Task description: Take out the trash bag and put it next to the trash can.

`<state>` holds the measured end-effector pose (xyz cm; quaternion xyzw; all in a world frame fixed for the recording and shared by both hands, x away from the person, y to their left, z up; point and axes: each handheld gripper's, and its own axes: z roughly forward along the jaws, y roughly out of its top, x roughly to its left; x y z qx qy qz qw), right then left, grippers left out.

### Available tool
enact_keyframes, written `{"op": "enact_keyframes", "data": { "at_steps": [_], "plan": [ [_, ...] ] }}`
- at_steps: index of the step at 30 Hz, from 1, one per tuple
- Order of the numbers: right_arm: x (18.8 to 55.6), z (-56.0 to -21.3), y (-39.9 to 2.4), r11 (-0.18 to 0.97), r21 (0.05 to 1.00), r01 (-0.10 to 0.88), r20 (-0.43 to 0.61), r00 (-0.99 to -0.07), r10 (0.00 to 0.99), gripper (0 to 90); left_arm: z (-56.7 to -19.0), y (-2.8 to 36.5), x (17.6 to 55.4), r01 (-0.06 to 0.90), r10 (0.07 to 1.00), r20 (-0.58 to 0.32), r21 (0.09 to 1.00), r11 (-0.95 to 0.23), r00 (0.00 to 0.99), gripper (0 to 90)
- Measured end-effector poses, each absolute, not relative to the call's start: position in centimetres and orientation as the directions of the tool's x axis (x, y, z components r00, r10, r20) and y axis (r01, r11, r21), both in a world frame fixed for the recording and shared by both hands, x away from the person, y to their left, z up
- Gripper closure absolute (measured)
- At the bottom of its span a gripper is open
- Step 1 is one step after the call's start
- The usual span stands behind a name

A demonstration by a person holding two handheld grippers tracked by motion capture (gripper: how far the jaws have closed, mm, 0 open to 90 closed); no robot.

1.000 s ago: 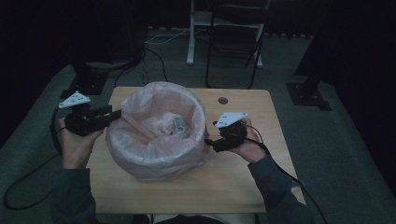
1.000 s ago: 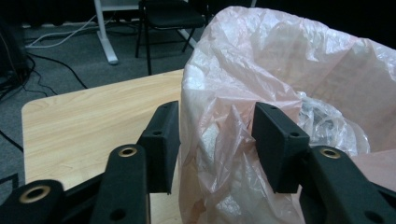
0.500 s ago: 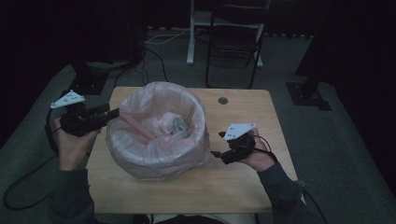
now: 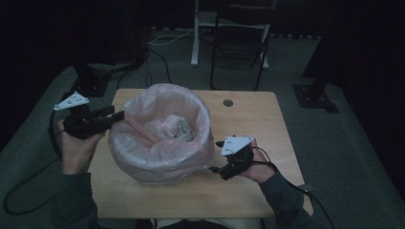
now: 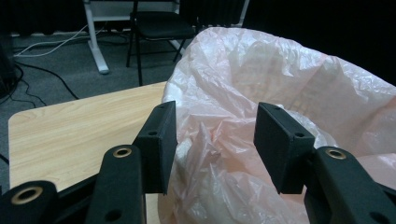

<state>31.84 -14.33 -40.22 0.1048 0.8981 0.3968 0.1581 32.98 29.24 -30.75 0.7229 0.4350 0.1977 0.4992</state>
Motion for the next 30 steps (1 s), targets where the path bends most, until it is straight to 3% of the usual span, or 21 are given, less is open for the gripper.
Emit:
{"op": "enact_keyframes", "data": {
  "at_steps": [6, 10, 11, 12, 15, 17, 21, 30],
  "plan": [
    [32.0, -40.6, -12.4, 0.674, 0.738, 0.027, -0.230, -0.930, 0.288, 16.9, -30.8, 28.8, 33.1, 0.430, 0.822, -0.143, 0.893, -0.134, 0.551, 49.3],
    [32.1, -41.1, -11.3, 0.680, 0.733, 0.009, -0.257, -0.923, 0.288, 24.6, -30.8, 28.5, 33.2, 0.431, 0.819, -0.141, 0.891, -0.140, 0.557, 49.3],
    [32.2, -41.2, -11.0, 0.682, 0.732, 0.007, -0.267, -0.917, 0.296, 31.2, -30.8, 28.4, 33.1, 0.430, 0.818, -0.136, 0.891, -0.145, 0.558, 49.3],
    [32.3, -41.2, -10.7, 0.682, 0.731, -0.019, -0.289, -0.914, 0.285, 53.3, -30.8, 28.3, 33.1, 0.428, 0.816, -0.135, 0.892, -0.147, 0.562, 49.5],
    [32.3, -41.0, -10.8, 0.676, 0.736, -0.030, -0.309, -0.903, 0.297, 72.4, -30.7, 28.1, 33.1, 0.422, 0.814, -0.130, 0.894, -0.151, 0.567, 50.1],
    [32.3, -40.6, -11.3, 0.666, 0.746, -0.026, -0.310, -0.898, 0.312, 77.5, -30.7, 28.1, 33.0, 0.421, 0.813, -0.129, 0.894, -0.151, 0.567, 50.2],
    [31.7, -38.8, -12.7, 0.612, 0.790, -0.038, -0.294, -0.899, 0.324, 85.2, -30.7, 28.0, 33.0, 0.424, 0.813, -0.127, 0.892, -0.156, 0.568, 50.3],
    [31.2, -35.6, -15.5, 0.542, 0.839, -0.043, -0.286, -0.882, 0.374, 88.0, -30.7, 27.2, 33.2, 0.431, 0.809, -0.110, 0.883, -0.188, 0.577, 50.3]
  ]
}}
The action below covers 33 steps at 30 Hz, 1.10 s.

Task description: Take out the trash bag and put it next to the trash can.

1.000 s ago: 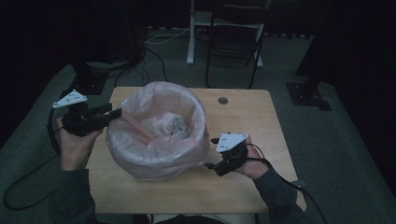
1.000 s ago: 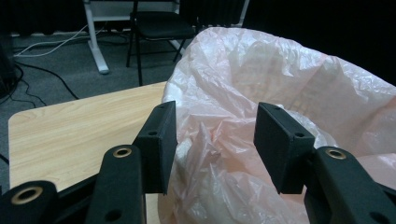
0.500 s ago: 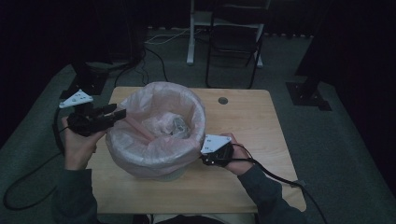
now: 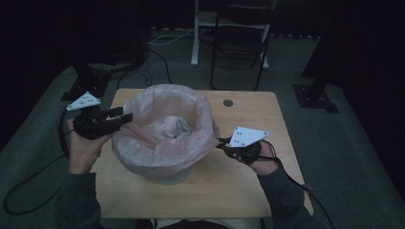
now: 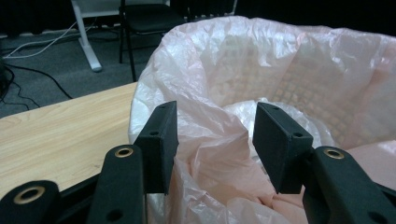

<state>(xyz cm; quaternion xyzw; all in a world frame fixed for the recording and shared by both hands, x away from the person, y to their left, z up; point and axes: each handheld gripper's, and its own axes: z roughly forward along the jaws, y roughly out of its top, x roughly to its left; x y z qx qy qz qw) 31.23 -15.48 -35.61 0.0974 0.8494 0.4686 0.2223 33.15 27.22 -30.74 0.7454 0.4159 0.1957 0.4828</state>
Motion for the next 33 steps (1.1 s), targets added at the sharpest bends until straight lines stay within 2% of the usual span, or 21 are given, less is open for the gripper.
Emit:
{"op": "enact_keyframes", "data": {
  "at_steps": [6, 12, 18, 19, 21, 24, 25, 30, 31, 33],
  "plan": [
    [31.3, -33.6, -16.2, 0.476, 0.877, -0.058, -0.276, -0.873, 0.403, 87.9, -30.7, 26.9, 33.2, 0.439, 0.812, -0.095, 0.874, -0.209, 0.576, 51.1],
    [31.6, -32.0, -15.1, 0.486, 0.870, -0.082, -0.301, -0.870, 0.392, 87.8, -30.8, 26.8, 33.2, 0.445, 0.826, -0.081, 0.869, -0.215, 0.557, 56.1],
    [32.3, -31.9, -14.7, 0.490, 0.869, -0.067, -0.290, -0.872, 0.395, 87.7, -30.7, 27.0, 33.0, 0.440, 0.832, -0.077, 0.873, -0.210, 0.549, 57.1],
    [32.5, -32.0, -14.8, 0.490, 0.870, -0.057, -0.280, -0.875, 0.395, 87.5, -30.5, 27.4, 32.9, 0.434, 0.840, -0.079, 0.879, -0.195, 0.536, 52.2],
    [32.5, -32.1, -14.8, 0.497, 0.866, -0.054, -0.281, -0.874, 0.396, 87.2, -30.5, 27.6, 32.9, 0.441, 0.853, -0.078, 0.878, -0.186, 0.516, 48.1],
    [32.5, -32.0, -14.7, 0.500, 0.865, -0.054, -0.281, -0.876, 0.392, 86.8, -30.7, 27.4, 33.2, 0.458, 0.855, -0.072, 0.865, -0.203, 0.514, 47.8],
    [32.6, -32.0, -14.8, 0.500, 0.864, -0.051, -0.278, -0.877, 0.392, 86.5, -30.8, 27.2, 33.3, 0.463, 0.854, -0.065, 0.860, -0.214, 0.516, 51.0],
    [33.1, -32.0, -14.6, 0.502, 0.864, -0.036, -0.268, -0.877, 0.398, 85.0, -30.6, 26.7, 33.2, 0.450, 0.852, -0.017, 0.855, -0.259, 0.523, 82.3],
    [33.2, -31.9, -14.5, 0.503, 0.863, -0.036, -0.269, -0.876, 0.400, 84.6, -30.4, 26.8, 33.0, 0.440, 0.848, -0.019, 0.861, -0.255, 0.530, 86.8],
    [33.3, -31.6, -14.2, 0.502, 0.864, -0.034, -0.268, -0.876, 0.401, 83.7, -29.9, 26.9, 32.7, 0.422, 0.842, -0.018, 0.871, -0.252, 0.540, 89.2]
  ]
}}
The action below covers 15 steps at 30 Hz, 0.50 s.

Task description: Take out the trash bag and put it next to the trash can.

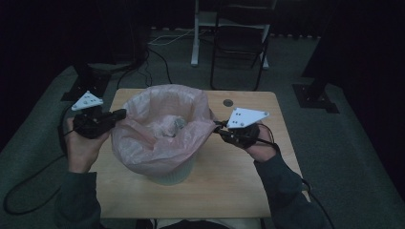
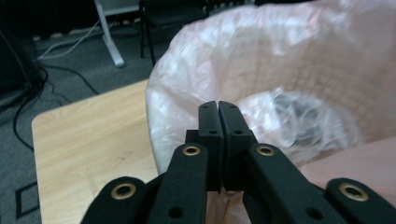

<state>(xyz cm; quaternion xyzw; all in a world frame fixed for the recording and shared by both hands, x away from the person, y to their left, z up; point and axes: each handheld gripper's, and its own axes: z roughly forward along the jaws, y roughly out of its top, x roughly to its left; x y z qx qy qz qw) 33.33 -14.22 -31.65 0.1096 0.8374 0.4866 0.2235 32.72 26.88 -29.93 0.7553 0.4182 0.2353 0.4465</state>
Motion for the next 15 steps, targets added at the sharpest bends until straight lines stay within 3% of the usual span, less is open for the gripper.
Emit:
{"op": "enact_keyframes", "data": {
  "at_steps": [7, 13, 15],
  "plan": [
    [33.8, -30.7, -13.0, 0.502, 0.864, -0.039, -0.270, -0.877, 0.398, 81.0, -28.4, 26.7, 32.2, 0.378, 0.805, -0.034, 0.894, -0.241, 0.592, 89.8],
    [34.4, -30.9, -11.9, 0.517, 0.856, -0.009, -0.249, -0.884, 0.397, 48.2, -27.0, 25.4, 32.1, 0.346, 0.772, -0.016, 0.900, -0.265, 0.635, 90.0],
    [34.5, -30.9, -11.4, 0.521, 0.853, 0.006, -0.236, -0.887, 0.397, 41.3, -26.5, 24.8, 32.1, 0.334, 0.755, -0.008, 0.900, -0.280, 0.655, 90.0]
  ]
}}
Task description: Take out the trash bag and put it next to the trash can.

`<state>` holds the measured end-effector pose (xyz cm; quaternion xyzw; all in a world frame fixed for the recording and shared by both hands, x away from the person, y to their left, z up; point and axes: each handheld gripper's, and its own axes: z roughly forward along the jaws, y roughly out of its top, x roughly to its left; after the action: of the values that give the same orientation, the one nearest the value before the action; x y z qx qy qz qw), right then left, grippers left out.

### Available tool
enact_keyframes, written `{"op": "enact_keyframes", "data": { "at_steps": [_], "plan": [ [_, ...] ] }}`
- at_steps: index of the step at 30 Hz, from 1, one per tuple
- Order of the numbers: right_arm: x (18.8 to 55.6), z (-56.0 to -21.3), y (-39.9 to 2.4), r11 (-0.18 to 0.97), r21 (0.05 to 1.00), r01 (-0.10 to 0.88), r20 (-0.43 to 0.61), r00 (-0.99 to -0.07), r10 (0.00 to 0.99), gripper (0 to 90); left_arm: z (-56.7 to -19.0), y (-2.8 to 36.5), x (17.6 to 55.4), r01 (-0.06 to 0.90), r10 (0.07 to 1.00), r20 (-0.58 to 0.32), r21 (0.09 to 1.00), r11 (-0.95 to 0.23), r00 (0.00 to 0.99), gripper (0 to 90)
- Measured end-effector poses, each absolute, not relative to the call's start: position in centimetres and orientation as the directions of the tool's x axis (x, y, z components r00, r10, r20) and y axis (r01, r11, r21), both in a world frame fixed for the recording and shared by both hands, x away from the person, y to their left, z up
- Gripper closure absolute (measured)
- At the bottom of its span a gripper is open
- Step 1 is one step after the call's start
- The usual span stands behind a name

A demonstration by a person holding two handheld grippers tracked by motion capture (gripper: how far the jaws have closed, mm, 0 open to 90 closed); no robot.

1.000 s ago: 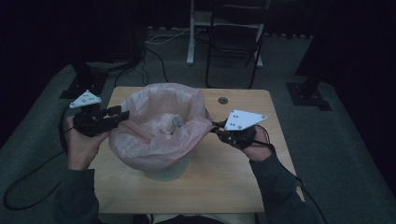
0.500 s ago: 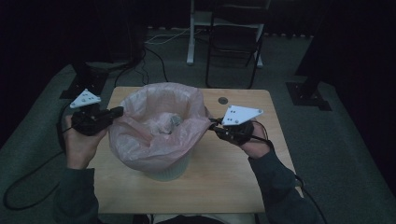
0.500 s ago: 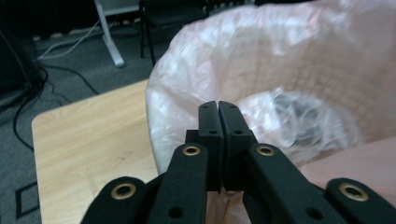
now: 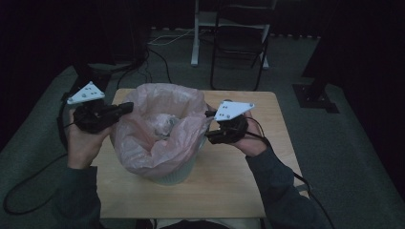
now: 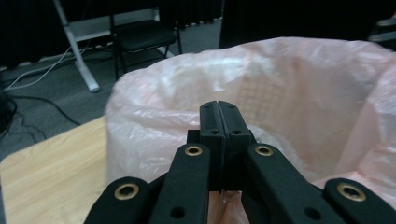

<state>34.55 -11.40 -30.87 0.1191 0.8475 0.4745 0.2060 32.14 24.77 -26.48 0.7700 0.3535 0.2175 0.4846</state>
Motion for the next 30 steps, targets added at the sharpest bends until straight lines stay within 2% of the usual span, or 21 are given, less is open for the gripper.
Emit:
{"op": "enact_keyframes", "data": {
  "at_steps": [18, 24, 30],
  "plan": [
    [36.7, -29.9, -7.7, 0.535, 0.843, 0.061, -0.135, -0.938, 0.320, 23.5, -23.2, 20.7, 32.9, 0.256, 0.580, -0.022, 0.910, -0.325, 0.814, 90.0],
    [36.8, -29.5, -6.5, 0.531, 0.846, 0.043, -0.134, -0.947, 0.290, 21.0, -22.8, 20.1, 33.3, 0.250, 0.545, -0.039, 0.914, -0.318, 0.837, 90.0],
    [36.6, -28.8, -4.8, 0.534, 0.845, 0.022, -0.136, -0.957, 0.255, 18.1, -22.3, 18.8, 33.1, 0.230, 0.519, -0.017, 0.908, -0.349, 0.854, 90.0]
  ]
}}
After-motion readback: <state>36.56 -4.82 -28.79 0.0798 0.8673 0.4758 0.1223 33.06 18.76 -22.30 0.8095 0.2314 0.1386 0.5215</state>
